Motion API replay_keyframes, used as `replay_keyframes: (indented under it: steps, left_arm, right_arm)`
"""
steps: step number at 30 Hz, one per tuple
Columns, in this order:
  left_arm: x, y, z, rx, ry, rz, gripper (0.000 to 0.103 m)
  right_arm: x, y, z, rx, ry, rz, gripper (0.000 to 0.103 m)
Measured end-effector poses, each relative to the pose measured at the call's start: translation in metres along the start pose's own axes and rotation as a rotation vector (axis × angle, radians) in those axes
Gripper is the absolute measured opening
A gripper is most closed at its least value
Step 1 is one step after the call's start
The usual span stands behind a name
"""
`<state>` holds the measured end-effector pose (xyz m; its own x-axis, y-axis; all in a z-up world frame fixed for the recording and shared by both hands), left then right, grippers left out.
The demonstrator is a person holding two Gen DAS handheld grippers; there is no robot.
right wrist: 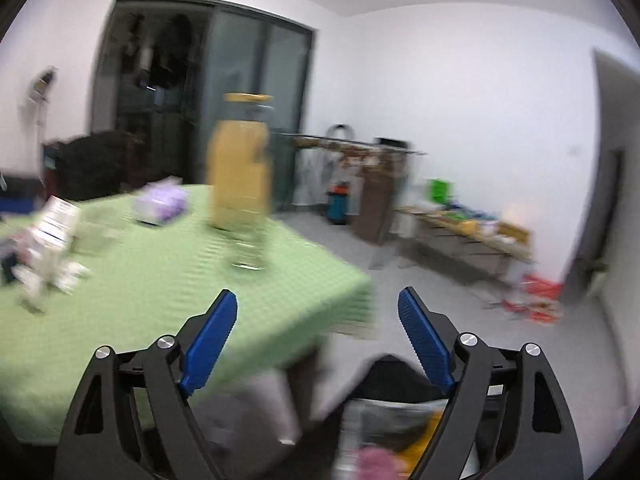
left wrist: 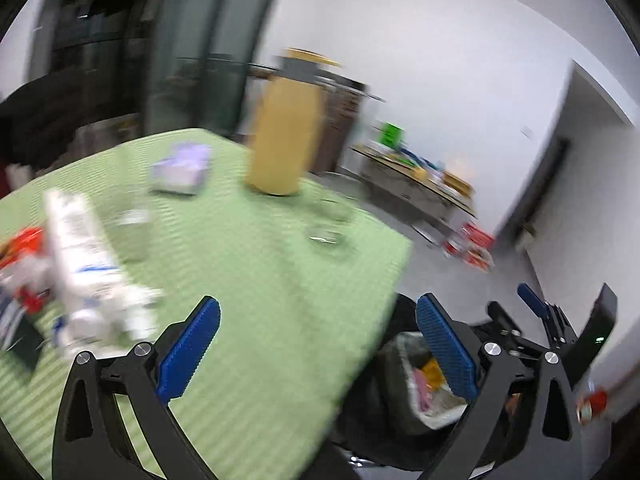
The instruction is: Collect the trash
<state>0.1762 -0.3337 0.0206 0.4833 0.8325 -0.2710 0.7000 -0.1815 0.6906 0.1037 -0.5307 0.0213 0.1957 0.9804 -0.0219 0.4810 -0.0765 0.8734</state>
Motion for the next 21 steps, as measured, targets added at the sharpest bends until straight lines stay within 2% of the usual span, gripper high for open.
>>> replay_keyframes:
  steps: [2, 5, 6, 9, 11, 14, 16, 17, 18, 19, 20, 21]
  left_arm:
    - [0.047, 0.003, -0.014, -0.058, 0.097, -0.068, 0.095]
    - [0.126, 0.007, -0.034, -0.149, 0.35, -0.213, 0.095]
    - [0.161, 0.005, -0.036, -0.151, 0.453, -0.292, 0.095]
    - [0.228, -0.004, -0.028, -0.1, 0.569, -0.439, 0.095]
    - [0.263, -0.013, -0.021, -0.058, 0.623, -0.501, 0.095]
    - [0.3, -0.031, -0.018, -0.042, 0.666, -0.582, 0.095]
    - [0.31, -0.039, -0.021, -0.072, 0.753, -0.561, 0.095]
    - [0.315, -0.042, -0.017, -0.064, 0.757, -0.552, 0.095]
    - [0.318, -0.047, -0.008, -0.029, 0.737, -0.554, 0.095]
    - [0.322, -0.053, 0.001, 0.039, 0.693, -0.585, 0.095]
    - [0.321, -0.054, 0.008, 0.06, 0.628, -0.605, 0.095]
    - [0.316, -0.051, 0.01, 0.053, 0.593, -0.613, 0.095]
  right_arm:
    - [0.029, 0.008, 0.008, 0.006, 0.056, -0.009, 0.079]
    - [0.082, 0.015, 0.018, 0.007, 0.127, -0.069, 0.079]
    - [0.101, 0.015, 0.02, 0.009, 0.15, -0.096, 0.079]
    - [0.148, 0.013, 0.024, 0.016, 0.214, -0.165, 0.079]
    - [0.164, 0.012, 0.026, 0.025, 0.236, -0.187, 0.079]
    - [0.186, 0.009, 0.03, 0.045, 0.267, -0.21, 0.079]
    - [0.194, 0.005, 0.034, 0.063, 0.273, -0.221, 0.079]
    - [0.197, 0.003, 0.036, 0.074, 0.276, -0.226, 0.079]
    - [0.201, 0.001, 0.039, 0.09, 0.28, -0.234, 0.079]
    - [0.204, 0.0, 0.04, 0.101, 0.282, -0.239, 0.079]
    - [0.209, -0.002, 0.043, 0.112, 0.283, -0.244, 0.079]
    - [0.215, -0.002, 0.046, 0.121, 0.288, -0.247, 0.079]
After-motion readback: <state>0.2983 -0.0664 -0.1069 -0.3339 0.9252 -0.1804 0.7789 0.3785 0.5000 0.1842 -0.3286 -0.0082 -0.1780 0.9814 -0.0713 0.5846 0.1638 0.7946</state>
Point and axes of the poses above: each gripper's, at about its wrist camera, not at the fingertips, and z roughly the way its jaws point, x to its left, y to its top, the point moved 10 cm from there along z, roughly the way its jaws point, and after that the axes turned 8 degrees about x, right-handed, at the moved point
